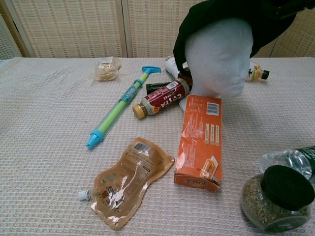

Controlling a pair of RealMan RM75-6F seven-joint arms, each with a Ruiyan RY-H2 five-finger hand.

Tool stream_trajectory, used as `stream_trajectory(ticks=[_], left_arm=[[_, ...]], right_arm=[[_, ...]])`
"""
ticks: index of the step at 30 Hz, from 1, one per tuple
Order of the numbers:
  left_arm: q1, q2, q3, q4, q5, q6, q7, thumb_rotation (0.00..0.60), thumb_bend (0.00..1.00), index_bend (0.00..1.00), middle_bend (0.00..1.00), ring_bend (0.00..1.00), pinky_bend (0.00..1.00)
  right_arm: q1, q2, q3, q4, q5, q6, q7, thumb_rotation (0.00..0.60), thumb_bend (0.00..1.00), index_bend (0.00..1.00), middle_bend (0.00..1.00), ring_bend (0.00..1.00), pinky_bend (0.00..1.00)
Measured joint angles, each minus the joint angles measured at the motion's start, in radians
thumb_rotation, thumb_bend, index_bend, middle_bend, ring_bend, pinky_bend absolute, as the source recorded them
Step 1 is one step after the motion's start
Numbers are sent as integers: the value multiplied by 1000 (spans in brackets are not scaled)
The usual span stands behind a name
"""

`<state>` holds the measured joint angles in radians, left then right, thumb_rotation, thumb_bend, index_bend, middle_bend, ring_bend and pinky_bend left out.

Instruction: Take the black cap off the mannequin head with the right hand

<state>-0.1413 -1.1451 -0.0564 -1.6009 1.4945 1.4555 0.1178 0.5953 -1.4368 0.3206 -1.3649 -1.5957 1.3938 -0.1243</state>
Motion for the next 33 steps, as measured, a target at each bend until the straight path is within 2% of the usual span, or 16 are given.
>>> stream_trajectory(ticks=[9, 22, 28, 33], left_arm=[[-13, -4, -1, -7, 0, -15, 13, 600, 116, 78, 77, 38, 150], [-28, -8, 0, -15, -6, -38, 27, 600, 116, 71, 76, 37, 150], [-33, -7, 3, -20, -11, -51, 30, 600, 116, 71, 76, 37, 149], [-37, -7, 5, -21, -13, -58, 29, 600, 116, 67, 73, 33, 149]], right_arm=[[79, -4, 44, 100, 45, -57, -14, 600, 733, 870, 731, 958, 1000], [199, -61, 83, 332, 128, -142, 28, 600, 757, 875, 736, 958, 1000], [227, -72, 86, 428, 172, -180, 38, 600, 756, 875, 736, 958, 1000], [203, -34, 65, 440, 189, -188, 44, 600, 756, 875, 736, 959, 1000]])
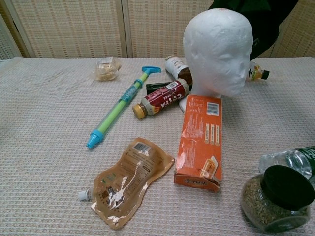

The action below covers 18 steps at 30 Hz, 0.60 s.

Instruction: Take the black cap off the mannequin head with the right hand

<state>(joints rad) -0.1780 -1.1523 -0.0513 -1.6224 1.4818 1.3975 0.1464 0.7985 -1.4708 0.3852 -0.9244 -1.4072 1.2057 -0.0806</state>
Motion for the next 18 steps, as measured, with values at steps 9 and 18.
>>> stream_trajectory(ticks=[9, 18], left_arm=[[-6, -2, 5, -7, 16, 0, -5, 600, 116, 64, 73, 32, 149], [-3, 3, 16, -17, 33, 8, -11, 600, 116, 63, 68, 31, 148]], right_arm=[[-114, 131, -65, -116, 15, 7, 12, 600, 755, 875, 736, 959, 1000], [-244, 243, -179, -304, 1, 18, 24, 600, 756, 875, 736, 959, 1000]])
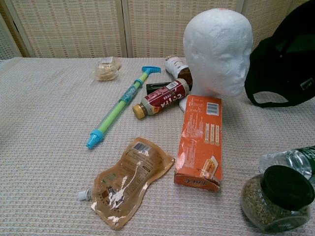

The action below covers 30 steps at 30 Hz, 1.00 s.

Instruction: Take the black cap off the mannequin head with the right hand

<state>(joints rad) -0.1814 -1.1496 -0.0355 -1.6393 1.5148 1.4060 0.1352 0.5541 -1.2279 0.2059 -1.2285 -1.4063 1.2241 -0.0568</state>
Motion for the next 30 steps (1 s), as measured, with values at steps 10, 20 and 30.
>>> stream_trajectory(ticks=[10, 20, 30], left_arm=[[6, 5, 11, -6, 8, 4, -8, 600, 116, 62, 67, 30, 148], [12, 10, 16, -5, 7, 6, -16, 600, 116, 61, 67, 29, 148], [17, 9, 18, 13, 6, 11, -42, 600, 116, 61, 66, 29, 148]], right_arm=[[-33, -58, -79, 20, -5, -75, 23, 600, 749, 852, 736, 931, 1000], [-16, -173, -102, 103, 49, -204, 16, 519, 5, 140, 332, 313, 588], [-62, -93, -89, -61, 72, -128, -31, 401, 0, 44, 242, 178, 413]])
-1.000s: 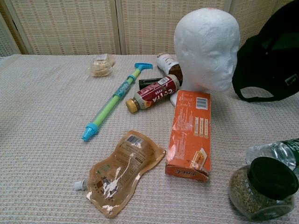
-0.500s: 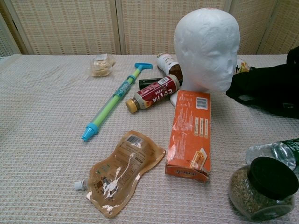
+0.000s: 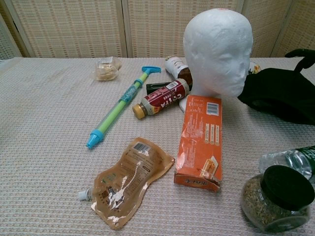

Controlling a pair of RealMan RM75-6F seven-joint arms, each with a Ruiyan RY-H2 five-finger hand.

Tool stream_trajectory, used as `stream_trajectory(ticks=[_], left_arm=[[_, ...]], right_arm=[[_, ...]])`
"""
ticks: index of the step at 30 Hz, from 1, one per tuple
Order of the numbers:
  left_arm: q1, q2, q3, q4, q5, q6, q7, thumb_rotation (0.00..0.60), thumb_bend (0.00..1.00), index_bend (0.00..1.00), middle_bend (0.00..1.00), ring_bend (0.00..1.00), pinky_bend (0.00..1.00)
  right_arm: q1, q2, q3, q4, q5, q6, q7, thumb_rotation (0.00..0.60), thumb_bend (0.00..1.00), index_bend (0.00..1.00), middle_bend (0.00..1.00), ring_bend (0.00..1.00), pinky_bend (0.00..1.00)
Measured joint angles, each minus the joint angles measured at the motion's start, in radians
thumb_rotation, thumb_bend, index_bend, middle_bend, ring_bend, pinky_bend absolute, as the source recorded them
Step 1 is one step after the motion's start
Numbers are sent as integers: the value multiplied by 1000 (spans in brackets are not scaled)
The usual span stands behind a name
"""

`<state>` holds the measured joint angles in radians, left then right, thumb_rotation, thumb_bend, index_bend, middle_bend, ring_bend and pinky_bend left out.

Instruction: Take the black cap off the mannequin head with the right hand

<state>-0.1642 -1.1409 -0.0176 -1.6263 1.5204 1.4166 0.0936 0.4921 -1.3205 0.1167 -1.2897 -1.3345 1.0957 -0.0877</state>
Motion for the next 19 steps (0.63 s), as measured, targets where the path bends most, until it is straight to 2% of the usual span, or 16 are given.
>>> stream_trajectory(ticks=[2, 6, 10, 19], left_arm=[[2, 0, 0, 4, 0, 2, -5, 600, 116, 61, 66, 29, 148], [6, 2, 0, 7, -5, 6, -11, 600, 116, 61, 66, 30, 148], [11, 2, -2, 6, -10, 12, -13, 600, 116, 61, 65, 30, 148], [21, 2, -5, -6, -17, 24, -3, 600, 116, 61, 65, 31, 148]], right_arm=[[-29, 36, -1, -58, -3, 53, -16, 402, 3, 76, 252, 180, 413], [-101, 111, -13, -181, -19, 162, -44, 432, 76, 162, 296, 215, 413], [-204, 185, -45, -300, -51, 284, -40, 442, 122, 223, 330, 240, 413], [-371, 241, -135, -403, -149, 459, -65, 443, 125, 262, 350, 261, 413]])
